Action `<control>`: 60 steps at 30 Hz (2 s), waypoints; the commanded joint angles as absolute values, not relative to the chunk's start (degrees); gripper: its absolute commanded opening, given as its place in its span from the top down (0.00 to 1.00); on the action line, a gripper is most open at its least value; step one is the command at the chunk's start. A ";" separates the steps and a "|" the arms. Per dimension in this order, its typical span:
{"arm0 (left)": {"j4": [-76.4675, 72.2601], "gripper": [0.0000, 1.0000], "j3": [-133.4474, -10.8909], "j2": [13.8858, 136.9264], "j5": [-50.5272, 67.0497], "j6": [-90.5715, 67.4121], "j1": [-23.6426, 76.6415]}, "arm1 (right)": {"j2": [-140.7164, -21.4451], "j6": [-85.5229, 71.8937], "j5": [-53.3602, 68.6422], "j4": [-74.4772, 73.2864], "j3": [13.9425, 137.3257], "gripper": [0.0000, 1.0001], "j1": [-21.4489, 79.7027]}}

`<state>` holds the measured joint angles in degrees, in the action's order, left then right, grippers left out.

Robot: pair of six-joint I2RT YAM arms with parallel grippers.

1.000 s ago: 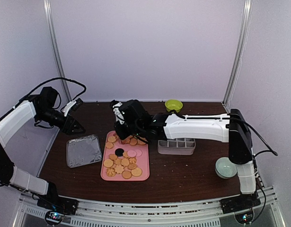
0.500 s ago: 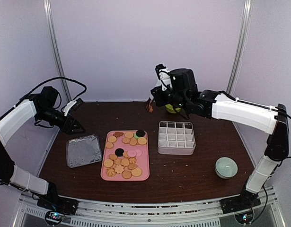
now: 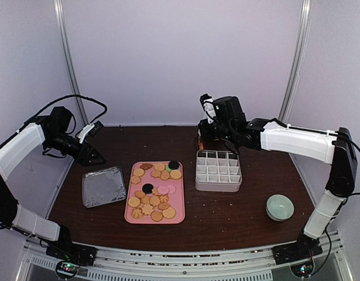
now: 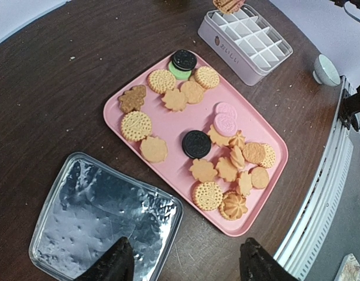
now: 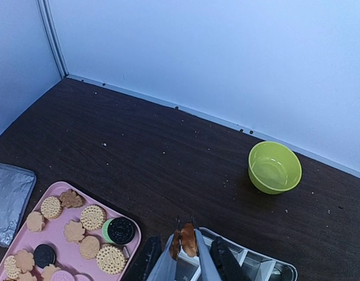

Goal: Pack the cookies
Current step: Place the fake cookies in the empty pocket of the box.

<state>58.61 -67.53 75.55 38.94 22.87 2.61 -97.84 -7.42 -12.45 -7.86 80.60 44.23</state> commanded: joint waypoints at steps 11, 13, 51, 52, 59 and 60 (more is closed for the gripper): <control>59.24 0.36 -70.25 76.02 40.87 23.81 2.08 | -101.40 -5.41 -12.95 -3.92 79.98 0.92 41.95; 59.24 0.36 -70.16 76.03 40.95 23.82 2.09 | -101.76 -5.63 -12.56 -3.85 79.98 0.91 41.84; 59.78 0.33 -71.45 75.15 41.62 23.50 2.11 | -95.67 -5.45 -10.78 -4.93 83.24 0.72 49.13; 59.95 0.33 -71.45 75.19 41.53 23.59 2.11 | -95.89 -5.71 -10.74 -4.75 83.50 0.72 50.15; 60.89 0.33 -71.14 74.82 41.24 24.16 2.09 | -101.52 -7.55 -9.06 -3.44 88.63 0.71 56.30; 60.90 0.32 -70.92 74.80 41.49 24.17 2.11 | -102.95 -7.68 -8.72 -3.51 90.13 0.71 56.79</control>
<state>60.23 -69.89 75.83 40.53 23.00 2.61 -99.07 -6.44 -9.80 -5.78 84.88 55.11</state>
